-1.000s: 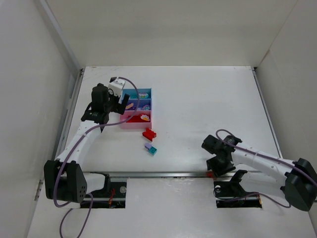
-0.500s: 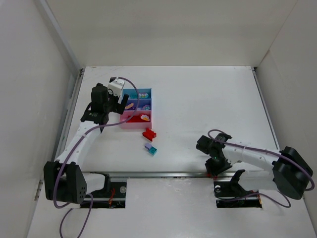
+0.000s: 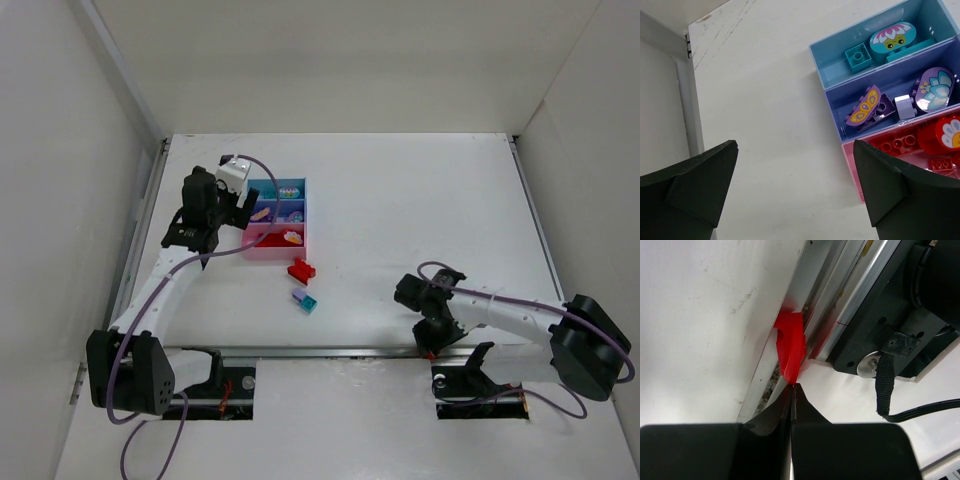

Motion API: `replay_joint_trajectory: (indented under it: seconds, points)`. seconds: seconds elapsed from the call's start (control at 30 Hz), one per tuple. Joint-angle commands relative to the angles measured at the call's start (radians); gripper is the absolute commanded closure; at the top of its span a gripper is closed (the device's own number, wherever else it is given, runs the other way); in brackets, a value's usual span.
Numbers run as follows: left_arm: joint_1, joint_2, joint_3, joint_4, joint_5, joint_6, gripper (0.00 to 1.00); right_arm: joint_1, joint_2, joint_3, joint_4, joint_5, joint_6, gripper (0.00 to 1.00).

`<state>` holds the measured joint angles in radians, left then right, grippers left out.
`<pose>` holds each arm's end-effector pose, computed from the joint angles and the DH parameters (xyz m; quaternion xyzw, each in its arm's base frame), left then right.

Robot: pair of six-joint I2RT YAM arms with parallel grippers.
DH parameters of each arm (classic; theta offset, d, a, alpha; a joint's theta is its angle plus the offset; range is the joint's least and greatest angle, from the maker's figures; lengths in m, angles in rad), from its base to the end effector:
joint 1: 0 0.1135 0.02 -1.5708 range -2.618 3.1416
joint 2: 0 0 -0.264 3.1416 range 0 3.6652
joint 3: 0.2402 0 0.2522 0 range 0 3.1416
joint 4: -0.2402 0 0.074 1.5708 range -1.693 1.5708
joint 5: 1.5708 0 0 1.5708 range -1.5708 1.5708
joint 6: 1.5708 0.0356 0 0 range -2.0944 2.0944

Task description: Sort the legos into containers by color

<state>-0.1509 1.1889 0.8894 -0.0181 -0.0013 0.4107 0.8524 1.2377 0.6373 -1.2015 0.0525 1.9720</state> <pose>0.2743 -0.0417 0.3093 0.2241 0.7784 0.0765 0.5814 0.0966 0.1076 0.1675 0.5247 0.8430 -0.1179 0.0075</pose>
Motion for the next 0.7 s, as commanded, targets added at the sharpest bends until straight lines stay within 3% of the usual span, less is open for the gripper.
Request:
replay_joint_trajectory:
  seconds: [0.0, 0.2, 0.37, 0.5, 0.53, 0.57, 0.67]
  points:
    - [-0.004, -0.032, -0.014, 0.046, -0.012, 0.005, 0.0, 0.007, -0.007, 0.022, -0.038, 0.006, 0.142, 1.0]
    - [-0.004, -0.032, -0.014, 0.055, -0.012, 0.005, 0.0, 0.027, -0.053, 0.079, -0.056, 0.075, 0.131, 1.0]
    - [-0.004, -0.032, -0.014, 0.055, -0.012, 0.005, 0.0, 0.027, 0.034, 0.203, -0.138, 0.17, 0.09, 1.0]
    - [-0.004, -0.032, -0.014, 0.055, -0.012, 0.014, 0.0, 0.027, 0.025, 0.174, -0.159, 0.107, 0.09, 1.0]
    - [-0.004, -0.032, -0.014, 0.055, -0.012, 0.014, 0.0, 0.027, 0.004, 0.148, -0.149, 0.051, 0.111, 0.76]
    - [-0.004, -0.032, -0.014, 0.055, -0.012, 0.014, 0.0, 0.027, -0.024, 0.118, -0.138, 0.025, 0.126, 0.65]
    - [-0.004, -0.032, -0.014, 0.055, -0.012, 0.014, 0.0, 0.027, -0.186, -0.003, -0.107, -0.035, 0.208, 0.5]
